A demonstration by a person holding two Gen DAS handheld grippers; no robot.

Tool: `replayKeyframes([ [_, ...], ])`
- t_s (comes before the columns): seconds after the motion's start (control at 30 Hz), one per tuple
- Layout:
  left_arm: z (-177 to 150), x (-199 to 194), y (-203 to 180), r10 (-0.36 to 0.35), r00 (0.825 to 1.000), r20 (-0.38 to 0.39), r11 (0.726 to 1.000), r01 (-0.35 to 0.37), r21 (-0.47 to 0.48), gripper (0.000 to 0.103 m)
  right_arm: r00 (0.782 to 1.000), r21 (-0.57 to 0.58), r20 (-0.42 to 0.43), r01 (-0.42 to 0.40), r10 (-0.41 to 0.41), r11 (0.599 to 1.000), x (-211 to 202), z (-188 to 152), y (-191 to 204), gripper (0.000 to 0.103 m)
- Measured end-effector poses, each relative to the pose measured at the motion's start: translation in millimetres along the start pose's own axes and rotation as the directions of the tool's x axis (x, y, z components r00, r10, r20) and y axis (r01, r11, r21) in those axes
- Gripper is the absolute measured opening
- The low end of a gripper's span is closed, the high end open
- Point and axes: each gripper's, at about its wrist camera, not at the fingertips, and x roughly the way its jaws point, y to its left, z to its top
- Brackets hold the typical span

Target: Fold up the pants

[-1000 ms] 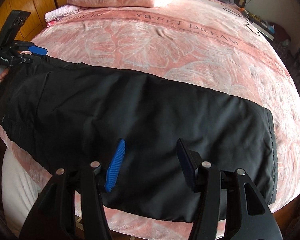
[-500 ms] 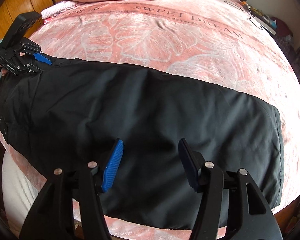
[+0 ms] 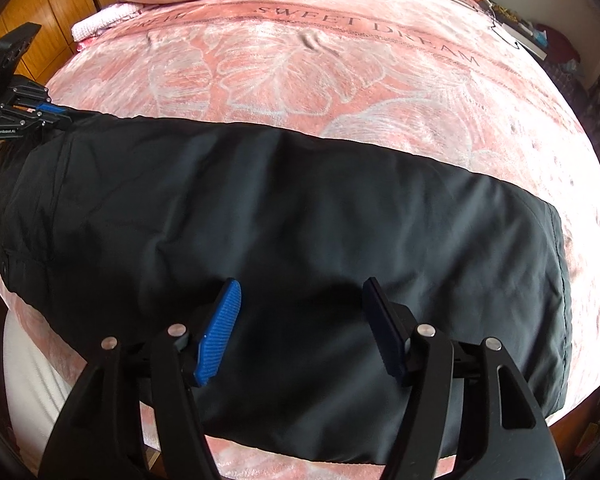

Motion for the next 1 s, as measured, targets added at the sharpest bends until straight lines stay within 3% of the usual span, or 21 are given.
replayKeyframes([
  [0.07, 2, 15, -3, 0.052, 0.997, -0.052, 0.998, -0.050, 0.035, 0.008, 1.000, 0.004, -0.004, 0.005, -0.005, 1.000, 3, 1, 0, 0.064],
  [0.13, 2, 29, -7, 0.056, 0.994, -0.097, 0.998, -0.052, 0.039, 0.010, 1.000, 0.007, -0.007, 0.005, -0.005, 1.000, 5, 1, 0, 0.064],
  [0.23, 3, 19, -7, 0.045, 0.997, -0.061, 0.999, -0.046, -0.024, 0.018, 1.000, 0.002, -0.006, 0.008, -0.008, 1.000, 3, -1, 0, 0.064],
  [0.27, 1, 9, -2, 0.017, 0.999, -0.029, 0.998, -0.018, -0.060, 0.038, 1.000, -0.001, -0.004, 0.007, -0.007, 1.000, 2, -2, -1, 0.064],
  [0.3, -3, -2, 1, 0.019, 1.000, 0.010, 0.996, -0.018, -0.093, 0.053, 1.000, -0.003, -0.001, 0.009, -0.009, 1.000, 0, -4, -2, 0.064],
  [0.33, -8, -13, 4, 0.049, 0.998, 0.046, 0.992, -0.043, -0.119, 0.077, 1.000, -0.004, 0.002, 0.014, -0.014, 1.000, -2, -6, -3, 0.064],
  [0.47, -30, -45, 18, 0.161, 0.983, 0.093, 0.969, -0.140, -0.206, 0.077, 0.999, 0.009, 0.016, 0.032, -0.032, 0.999, -8, -12, -11, 0.064],
  [0.53, -41, -45, 29, 0.229, 0.972, 0.055, 0.948, -0.210, -0.241, 0.077, 0.999, 0.019, 0.016, 0.029, -0.029, 0.999, -8, -12, -12, 0.064],
  [0.63, -53, -36, 39, 0.260, 0.966, -0.003, 0.934, -0.252, -0.252, 0.077, 1.000, 0.018, 0.013, 0.019, -0.020, 1.000, -5, -10, -7, 0.064],
  [0.8, -63, -22, 66, 0.263, 0.963, -0.059, 0.918, -0.268, -0.292, 0.078, 1.000, -0.029, 0.008, 0.022, -0.022, 0.999, -2, -5, 6, 0.065],
  [0.9, -69, -17, 83, 0.209, 0.976, -0.055, 0.913, -0.215, -0.347, 0.087, 1.000, -0.039, 0.005, 0.023, -0.022, 0.999, 0, -5, 9, 0.067],
  [1.0, -72, -8, 92, 0.105, 0.994, -0.035, 0.911, -0.111, -0.398, 0.084, 1.000, -0.042, -0.004, 0.027, -0.027, 0.999, 4, -4, 10, 0.069],
])
